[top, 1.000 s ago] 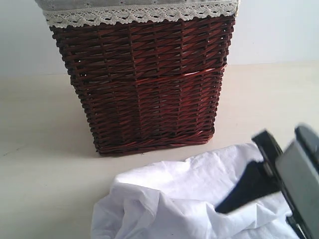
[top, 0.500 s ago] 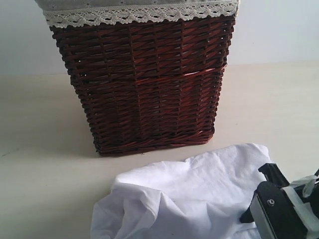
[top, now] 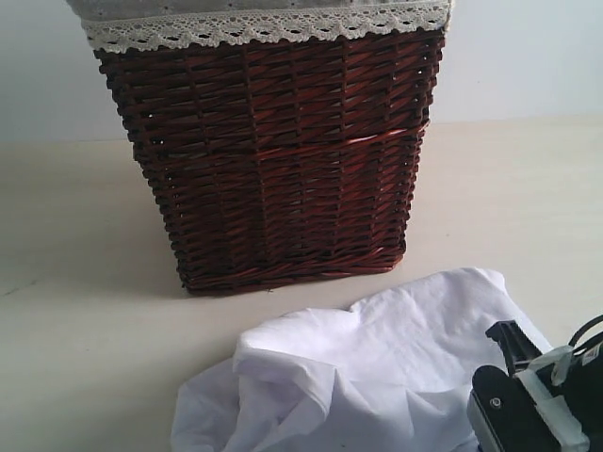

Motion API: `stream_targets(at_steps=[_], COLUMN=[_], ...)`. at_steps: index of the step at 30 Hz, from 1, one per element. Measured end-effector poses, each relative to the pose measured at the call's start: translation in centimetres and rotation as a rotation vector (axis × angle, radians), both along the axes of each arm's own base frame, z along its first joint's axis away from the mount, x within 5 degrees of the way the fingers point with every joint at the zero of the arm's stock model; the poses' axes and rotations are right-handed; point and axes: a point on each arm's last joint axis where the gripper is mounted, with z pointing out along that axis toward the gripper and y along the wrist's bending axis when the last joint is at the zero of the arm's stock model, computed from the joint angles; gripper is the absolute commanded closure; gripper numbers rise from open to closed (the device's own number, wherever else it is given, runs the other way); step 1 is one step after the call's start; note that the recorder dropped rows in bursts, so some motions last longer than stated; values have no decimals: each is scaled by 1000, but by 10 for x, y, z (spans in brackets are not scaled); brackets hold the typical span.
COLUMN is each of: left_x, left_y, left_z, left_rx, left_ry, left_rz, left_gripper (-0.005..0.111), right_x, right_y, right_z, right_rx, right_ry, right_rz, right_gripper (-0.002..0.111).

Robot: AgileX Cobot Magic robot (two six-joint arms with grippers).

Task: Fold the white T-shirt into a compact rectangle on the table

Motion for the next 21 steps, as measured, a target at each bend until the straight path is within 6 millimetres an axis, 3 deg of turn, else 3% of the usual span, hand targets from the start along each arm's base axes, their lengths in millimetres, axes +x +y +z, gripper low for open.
stream_targets(at_steps=[13, 17, 21], left_x=[0, 0, 0], left_y=[0, 0, 0], left_z=[0, 0, 0], left_rx=[0, 0, 0], left_ry=[0, 0, 0], left_rz=[0, 0, 0], left_gripper=[39, 39, 39], right_x=[18, 17, 11], right_y=[-3, -1, 0], right_z=[11, 25, 57], right_rx=[30, 120, 294], right_ry=[-185, -212, -290], right_rz=[-238, -346, -483], right_gripper=[108, 108, 108])
